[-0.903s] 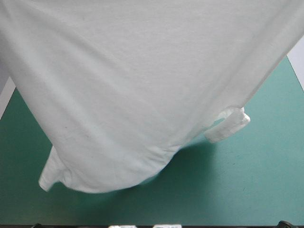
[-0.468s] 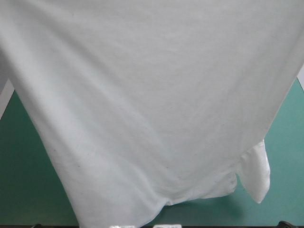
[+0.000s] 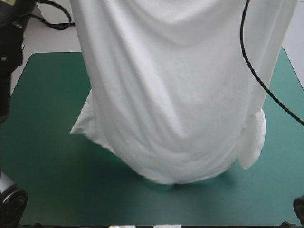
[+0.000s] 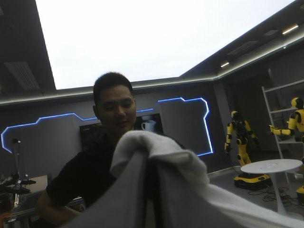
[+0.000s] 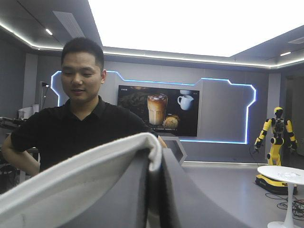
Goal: Fold the cloth
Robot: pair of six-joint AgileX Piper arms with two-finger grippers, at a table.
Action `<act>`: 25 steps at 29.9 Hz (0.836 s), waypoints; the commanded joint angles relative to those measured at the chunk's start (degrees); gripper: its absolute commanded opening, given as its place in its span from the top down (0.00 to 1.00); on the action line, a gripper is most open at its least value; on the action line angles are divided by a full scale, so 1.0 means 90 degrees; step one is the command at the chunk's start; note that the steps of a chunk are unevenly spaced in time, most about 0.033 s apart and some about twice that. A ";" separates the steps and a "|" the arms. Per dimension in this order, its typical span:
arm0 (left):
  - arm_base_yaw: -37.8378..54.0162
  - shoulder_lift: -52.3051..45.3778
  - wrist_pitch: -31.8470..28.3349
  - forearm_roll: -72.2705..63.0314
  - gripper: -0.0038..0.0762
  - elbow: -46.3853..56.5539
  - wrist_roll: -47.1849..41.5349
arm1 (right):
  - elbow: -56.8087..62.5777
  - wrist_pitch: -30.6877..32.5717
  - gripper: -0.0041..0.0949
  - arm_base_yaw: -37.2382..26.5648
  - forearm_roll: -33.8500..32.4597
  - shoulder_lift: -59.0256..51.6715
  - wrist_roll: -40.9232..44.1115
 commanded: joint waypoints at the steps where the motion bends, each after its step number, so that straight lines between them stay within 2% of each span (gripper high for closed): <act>1: -0.0009 0.0179 -0.1328 0.0109 0.96 -0.0340 -0.0055 | -0.0152 -0.1363 0.98 -0.0908 0.0666 0.0268 0.0140; 5: -0.0009 0.0716 -0.1561 0.0109 0.96 -0.1301 -0.0055 | -0.0660 -0.1730 0.98 -0.1875 0.2589 0.0734 -0.0316; 7: -0.0009 0.1029 -0.1610 0.0109 0.96 -0.1874 -0.0055 | -0.0999 -0.2042 0.98 -0.2185 0.3244 0.0913 -0.0691; 10: -0.0009 0.1414 -0.1597 0.0109 0.96 -0.2709 -0.0055 | -0.1383 -0.2777 0.98 -0.2627 0.3814 0.1113 -0.0810; 12: -0.0009 0.1584 -0.1422 0.0109 0.96 -0.3072 -0.0055 | -0.1544 -0.2763 0.98 -0.2875 0.4233 0.1186 -0.0843; 14: 0.0003 0.1699 -0.0943 0.0109 0.96 -0.3192 -0.0055 | -0.1543 -0.2446 0.98 -0.3040 0.4636 0.1229 -0.1158; 17: 0.0173 0.1712 -0.0405 0.0109 0.96 -0.2804 -0.0086 | -0.1301 -0.2045 0.98 -0.3068 0.5206 0.1333 -0.1611; 21: 0.0537 0.1548 0.0011 0.0016 0.96 -0.1679 -0.0498 | -0.0293 -0.1507 0.98 -0.3068 0.5404 0.1347 -0.1778; 25: 0.0578 0.1050 -0.0003 0.0021 0.96 0.0396 -0.0578 | 0.0872 -0.0092 0.98 -0.3068 0.5548 0.1244 -0.2048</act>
